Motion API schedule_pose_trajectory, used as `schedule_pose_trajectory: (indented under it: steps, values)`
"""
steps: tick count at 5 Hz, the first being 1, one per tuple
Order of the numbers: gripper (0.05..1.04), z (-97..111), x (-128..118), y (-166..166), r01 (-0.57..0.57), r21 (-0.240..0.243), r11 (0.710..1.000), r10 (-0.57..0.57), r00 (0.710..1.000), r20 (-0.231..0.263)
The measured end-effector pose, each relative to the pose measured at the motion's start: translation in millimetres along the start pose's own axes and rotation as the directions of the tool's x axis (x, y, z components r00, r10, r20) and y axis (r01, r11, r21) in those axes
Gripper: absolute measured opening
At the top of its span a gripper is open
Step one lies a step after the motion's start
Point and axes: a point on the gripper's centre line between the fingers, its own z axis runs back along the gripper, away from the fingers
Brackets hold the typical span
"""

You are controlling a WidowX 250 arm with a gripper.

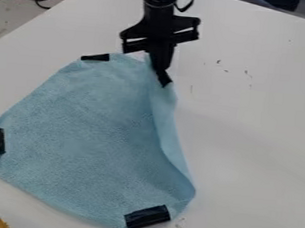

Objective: Fold the cloth from top right to the center

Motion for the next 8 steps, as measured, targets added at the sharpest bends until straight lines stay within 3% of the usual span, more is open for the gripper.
schedule_pose_trajectory:
  steps: [1,3,4,5,6,7,8]
  values:
    - [0.055,7,2,52,-0.119,-0.005,0.993,0.119,0.992,0.034]
    - [0.054,-10,-8,94,-0.189,-0.048,0.981,0.189,0.982,0.000]
    - [0.071,-26,-15,103,-0.200,-0.044,0.979,0.200,0.980,-0.015]
    - [0.155,-28,-18,112,-0.192,0.005,0.981,0.192,0.981,-0.005]
    - [0.369,-23,-18,123,-0.191,0.094,0.977,0.190,0.982,0.021]
    - [0.660,-7,-7,124,-0.143,0.170,0.975,0.138,0.989,0.044]
    - [0.943,2,4,123,-0.106,0.196,0.975,0.097,0.994,0.053]
